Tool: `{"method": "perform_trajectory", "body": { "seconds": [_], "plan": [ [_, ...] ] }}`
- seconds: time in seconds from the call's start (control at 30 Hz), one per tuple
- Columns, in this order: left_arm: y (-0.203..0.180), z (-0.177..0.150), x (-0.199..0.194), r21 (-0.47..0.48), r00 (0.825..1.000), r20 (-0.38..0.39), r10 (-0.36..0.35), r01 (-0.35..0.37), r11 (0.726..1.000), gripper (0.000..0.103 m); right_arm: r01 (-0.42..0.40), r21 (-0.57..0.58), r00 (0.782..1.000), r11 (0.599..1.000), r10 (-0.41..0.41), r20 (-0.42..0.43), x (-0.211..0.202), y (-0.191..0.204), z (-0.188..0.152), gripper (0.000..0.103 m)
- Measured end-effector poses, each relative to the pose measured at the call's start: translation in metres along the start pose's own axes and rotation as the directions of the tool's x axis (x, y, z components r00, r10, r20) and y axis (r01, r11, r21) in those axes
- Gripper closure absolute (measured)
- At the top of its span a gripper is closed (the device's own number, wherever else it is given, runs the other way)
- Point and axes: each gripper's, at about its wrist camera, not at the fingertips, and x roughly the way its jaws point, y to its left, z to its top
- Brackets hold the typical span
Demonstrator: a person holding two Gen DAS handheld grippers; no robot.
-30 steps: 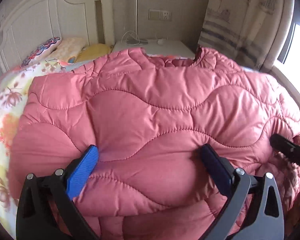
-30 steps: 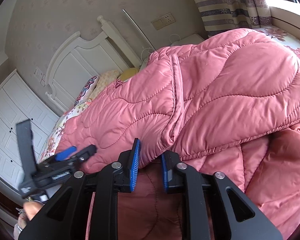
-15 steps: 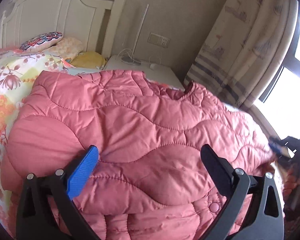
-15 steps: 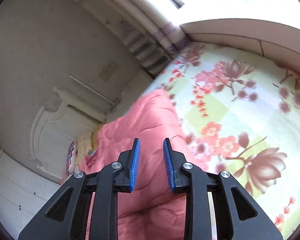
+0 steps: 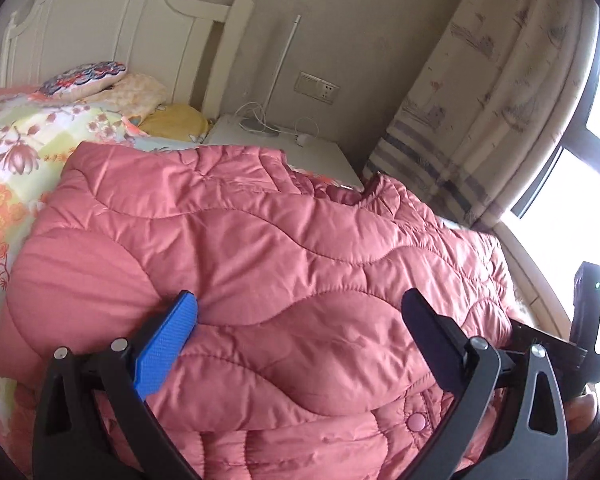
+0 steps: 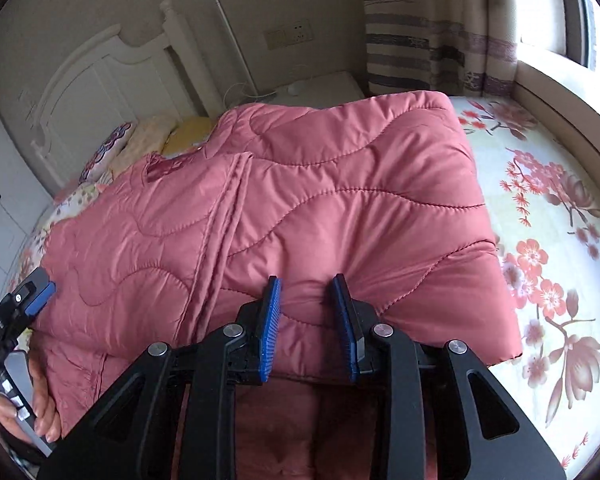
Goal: Fold large clothes
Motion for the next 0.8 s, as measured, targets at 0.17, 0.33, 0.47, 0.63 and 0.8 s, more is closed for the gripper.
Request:
{"method": "perform_trajectory", "body": {
  "seconds": [0.17,0.33,0.47,0.63,0.8],
  "plan": [
    [-0.015,-0.006,-0.001,0.068,1.0,0.014,-0.001,0.0,0.998,0.002,-0.05,-0.048,0.998,0.998,0.049,-0.029,0.006,0.011,0.0,0.072],
    [-0.007,0.004,-0.001,-0.014,1.0,-0.017,-0.021,0.021,1.0,0.002,-0.072,-0.097,0.997,0.993,0.067,-0.046,0.006,0.021,0.0,0.072],
    [0.024,0.03,-0.03,-0.158,0.998,0.05,0.037,-0.029,0.987,0.002,-0.098,-0.04,0.995,0.994,0.097,-0.028,-0.005,0.008,-0.001,0.073],
    [0.042,0.041,-0.076,-0.047,0.993,0.012,0.116,-0.115,0.992,0.002,-0.132,-0.079,0.991,0.988,0.134,0.019,-0.045,0.007,-0.016,0.059],
    [-0.02,-0.008,-0.07,0.451,0.979,-0.076,0.191,-0.137,0.882,0.002,-0.186,-0.077,0.982,0.98,0.183,-0.041,-0.041,0.014,-0.031,0.057]
  ]
}}
